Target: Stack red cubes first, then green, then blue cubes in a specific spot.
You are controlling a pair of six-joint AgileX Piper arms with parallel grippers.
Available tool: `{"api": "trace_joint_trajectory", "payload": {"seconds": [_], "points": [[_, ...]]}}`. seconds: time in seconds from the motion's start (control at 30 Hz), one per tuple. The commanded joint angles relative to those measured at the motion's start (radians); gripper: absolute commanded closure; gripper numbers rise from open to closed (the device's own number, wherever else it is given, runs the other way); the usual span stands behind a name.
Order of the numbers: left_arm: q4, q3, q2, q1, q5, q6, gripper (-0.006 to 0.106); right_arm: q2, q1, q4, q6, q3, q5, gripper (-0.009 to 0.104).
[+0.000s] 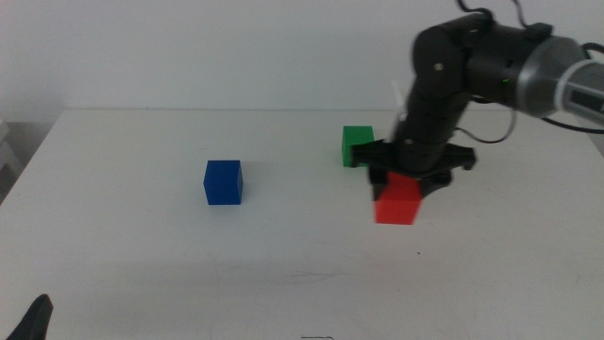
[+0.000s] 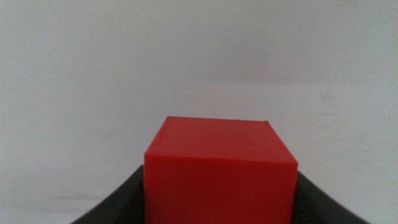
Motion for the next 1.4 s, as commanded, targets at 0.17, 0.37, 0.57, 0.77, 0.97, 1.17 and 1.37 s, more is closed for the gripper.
{"api": "trace_joint_trajectory", "payload": {"seconds": [0.17,0.37,0.57,0.77,0.97,1.17,1.37], "points": [[-0.004,-0.005,-0.019,-0.002,-0.084,-0.004,0.008,0.012,0.134,-0.034,0.111,-0.111,0.031,0.096],[-0.004,-0.005,-0.019,-0.002,-0.084,-0.004,0.008,0.085,0.205,-0.059,0.154,-0.176,0.053,0.096],[-0.004,-0.005,-0.019,-0.002,-0.084,-0.004,0.008,0.124,0.227,-0.056,0.186,-0.180,0.037,0.096],[-0.004,-0.005,-0.019,-0.002,-0.084,-0.004,0.008,0.137,0.228,-0.047,0.187,-0.179,0.000,0.096],[-0.004,-0.005,-0.019,-0.002,-0.084,-0.004,0.008,0.138,0.230,-0.048,0.189,-0.178,-0.008,0.096],[-0.004,-0.005,-0.019,-0.002,-0.084,-0.004,0.008,0.165,0.237,-0.049,0.189,-0.178,-0.011,0.096],[-0.004,-0.005,-0.019,-0.002,-0.084,-0.004,0.008,0.182,0.240,-0.051,0.189,-0.178,-0.015,0.096]]}}
